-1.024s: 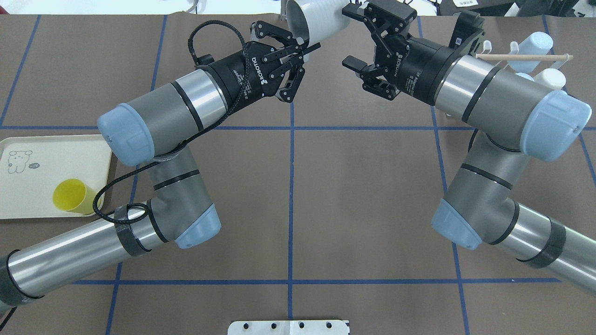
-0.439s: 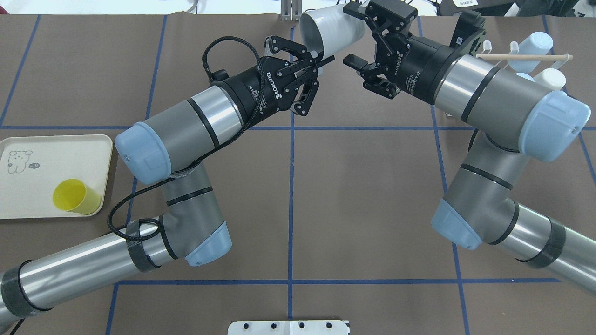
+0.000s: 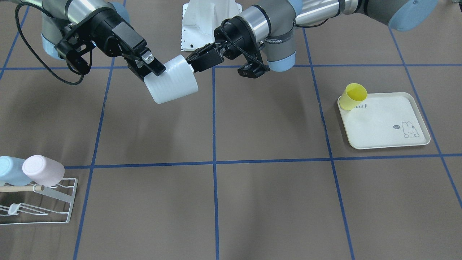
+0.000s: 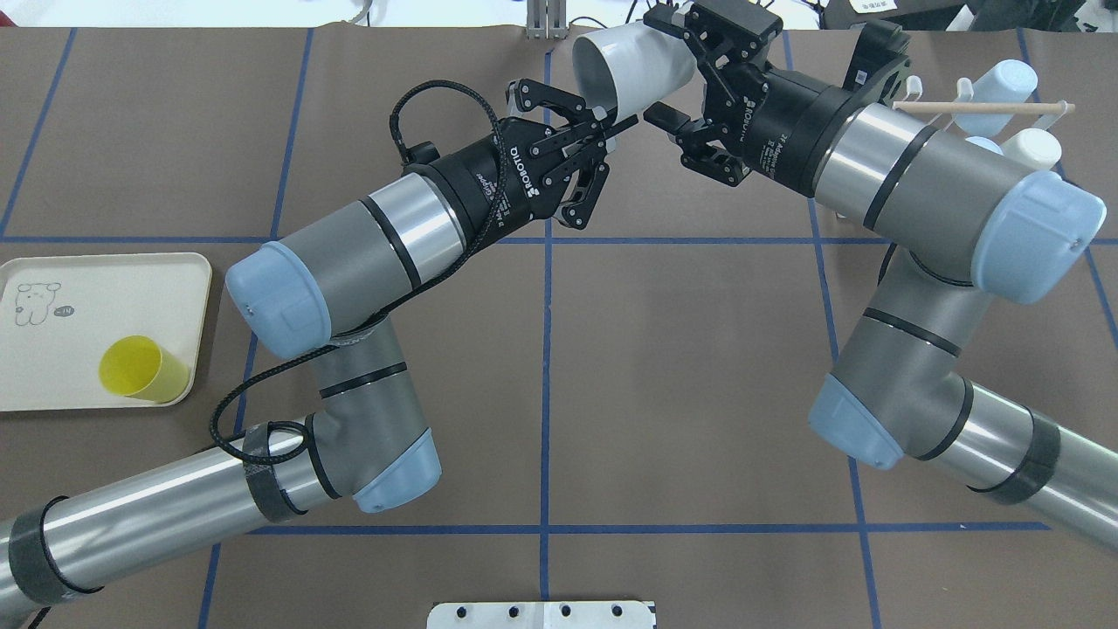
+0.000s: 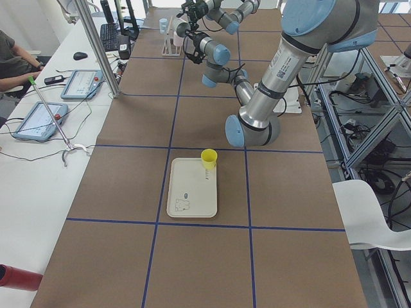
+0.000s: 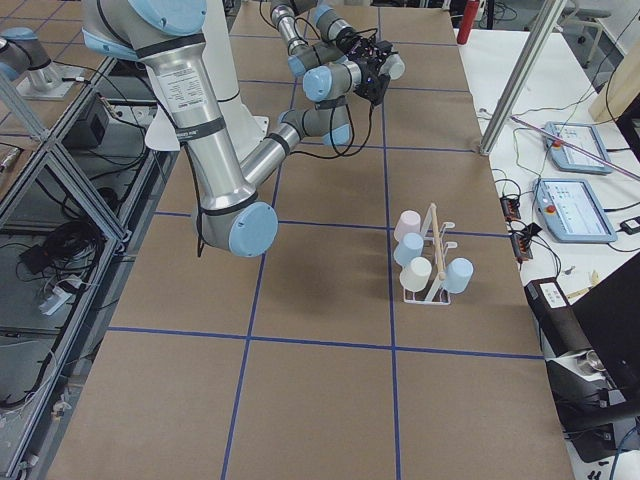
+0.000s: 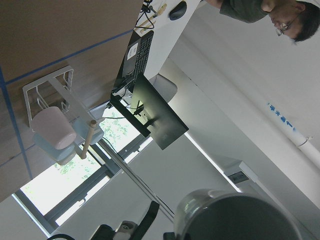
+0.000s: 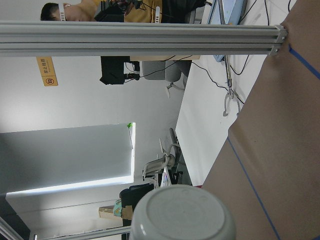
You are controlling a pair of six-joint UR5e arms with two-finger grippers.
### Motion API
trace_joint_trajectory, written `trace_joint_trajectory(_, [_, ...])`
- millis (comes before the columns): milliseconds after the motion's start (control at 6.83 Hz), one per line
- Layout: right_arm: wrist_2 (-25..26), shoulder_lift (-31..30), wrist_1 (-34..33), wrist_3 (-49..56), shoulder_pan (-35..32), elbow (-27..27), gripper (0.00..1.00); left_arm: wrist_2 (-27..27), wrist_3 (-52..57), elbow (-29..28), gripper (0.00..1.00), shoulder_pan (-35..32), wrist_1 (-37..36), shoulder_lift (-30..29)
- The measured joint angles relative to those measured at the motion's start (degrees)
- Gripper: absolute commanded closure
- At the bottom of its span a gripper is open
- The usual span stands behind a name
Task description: Transfer IKEA cup to right arm and place on rack
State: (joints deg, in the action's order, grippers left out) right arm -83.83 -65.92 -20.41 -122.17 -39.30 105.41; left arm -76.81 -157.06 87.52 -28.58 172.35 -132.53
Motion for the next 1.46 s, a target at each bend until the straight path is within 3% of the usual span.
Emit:
trace_joint_trajectory(1024, [0.3, 0.0, 0.0, 0.0, 0.1, -0.5, 0.05, 1.4, 0.0, -0.1, 1.00, 1.7, -0.1, -0.4])
trace_joint_trajectory(1171, [0.3, 0.0, 0.0, 0.0, 0.1, -0.5, 0.28, 1.5, 0.0, -0.2, 1.00, 1.7, -0.1, -0.4])
trace_joint_trajectory(1317, [0.3, 0.0, 0.0, -0.1, 0.2, -0.5, 0.87, 1.5, 0.0, -0.2, 0.98, 1.8, -0.1, -0.4])
trace_joint_trajectory(1463, [0.3, 0.0, -0.1, -0.1, 0.3, -0.5, 1.00, 1.5, 0.0, -0.1, 0.01, 1.7, -0.1, -0.5])
